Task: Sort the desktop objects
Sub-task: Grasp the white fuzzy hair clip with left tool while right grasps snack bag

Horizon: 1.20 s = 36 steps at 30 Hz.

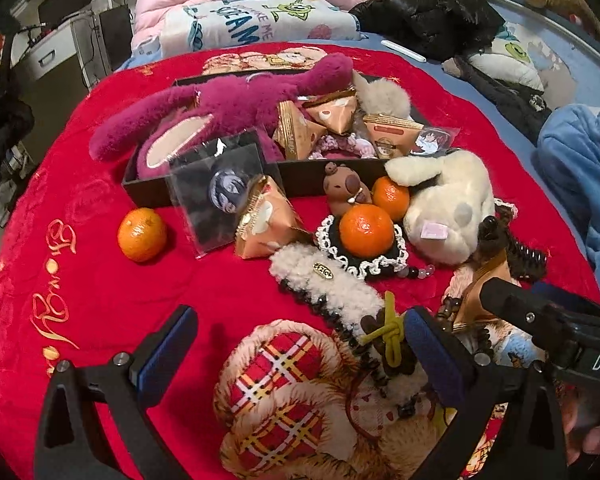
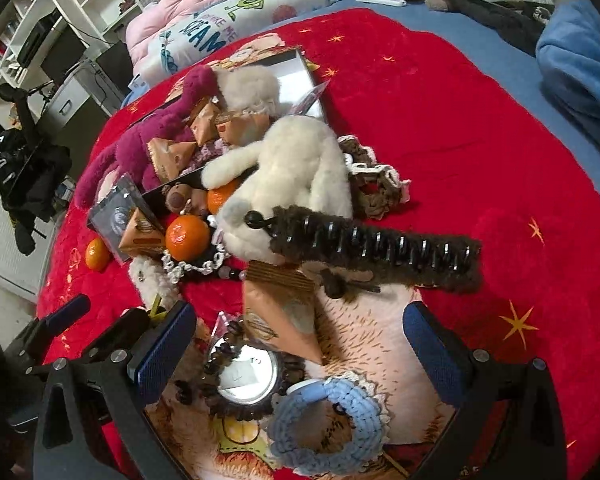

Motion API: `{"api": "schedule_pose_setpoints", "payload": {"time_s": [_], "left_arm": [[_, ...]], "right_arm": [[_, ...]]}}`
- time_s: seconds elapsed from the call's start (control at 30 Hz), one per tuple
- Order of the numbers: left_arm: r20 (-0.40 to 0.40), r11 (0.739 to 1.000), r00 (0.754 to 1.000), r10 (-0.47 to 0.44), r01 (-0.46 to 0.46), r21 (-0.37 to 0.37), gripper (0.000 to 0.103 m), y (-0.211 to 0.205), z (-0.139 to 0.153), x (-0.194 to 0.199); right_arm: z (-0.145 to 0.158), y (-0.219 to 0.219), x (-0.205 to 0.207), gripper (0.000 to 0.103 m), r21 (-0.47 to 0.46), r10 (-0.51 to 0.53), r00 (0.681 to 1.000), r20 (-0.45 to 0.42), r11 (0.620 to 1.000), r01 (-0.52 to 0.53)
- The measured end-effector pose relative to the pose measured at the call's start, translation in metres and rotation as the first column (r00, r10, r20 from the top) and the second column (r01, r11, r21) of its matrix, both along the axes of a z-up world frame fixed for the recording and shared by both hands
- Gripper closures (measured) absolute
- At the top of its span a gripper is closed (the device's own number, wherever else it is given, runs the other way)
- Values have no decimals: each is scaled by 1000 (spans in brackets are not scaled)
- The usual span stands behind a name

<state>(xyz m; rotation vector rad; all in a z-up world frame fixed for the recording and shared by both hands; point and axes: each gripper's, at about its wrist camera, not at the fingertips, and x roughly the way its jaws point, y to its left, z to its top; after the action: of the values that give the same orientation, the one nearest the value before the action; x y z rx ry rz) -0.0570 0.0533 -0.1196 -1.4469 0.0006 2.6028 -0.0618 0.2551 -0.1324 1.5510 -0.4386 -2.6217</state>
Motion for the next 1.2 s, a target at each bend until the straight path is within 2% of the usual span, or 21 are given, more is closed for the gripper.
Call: {"api": "schedule_pose_setpoints", "payload": {"time_s": [0.3,0.5,0.57,0.7,0.97,1.03,1.1,1.13,1.2], "left_arm": [[46,991,999,6,-12,131,0,-5,-13,-5],[23,993,1000,-7,4,115,0,-1,-14,-5],[53,996,998,-15,11,89,0,4,-19,-7],[65,993,998,-24,16,120,0,5,-27,-8],[65,992,997,-41,34,118,0,12,-32,-9],[92,996,994,-63,57,69,0,20,-34,-8],[84,993,991,-103,107,-48,0,35,-38,-5],[67,990,992,-111,116,-76,0,40,-37,-4],[83,995,993,-87,91,-46,0,37,-37,-6]], "right_arm": [[-7,8,-2,0,-59,-30,999,31,998,32],[-11,9,-4,0,-70,-33,998,52,997,37],[-13,7,-6,0,-53,-33,997,64,998,36],[-17,1,-8,0,-10,-17,997,80,1000,18],[-17,3,-9,0,-11,-17,996,88,1000,18],[-19,2,-8,0,4,-9,996,91,1000,8],[-20,-1,-9,0,29,1,995,95,1000,-4],[-20,-3,-9,2,42,2,995,95,999,-6],[-19,-3,-8,6,49,-4,996,92,999,-1]]}}
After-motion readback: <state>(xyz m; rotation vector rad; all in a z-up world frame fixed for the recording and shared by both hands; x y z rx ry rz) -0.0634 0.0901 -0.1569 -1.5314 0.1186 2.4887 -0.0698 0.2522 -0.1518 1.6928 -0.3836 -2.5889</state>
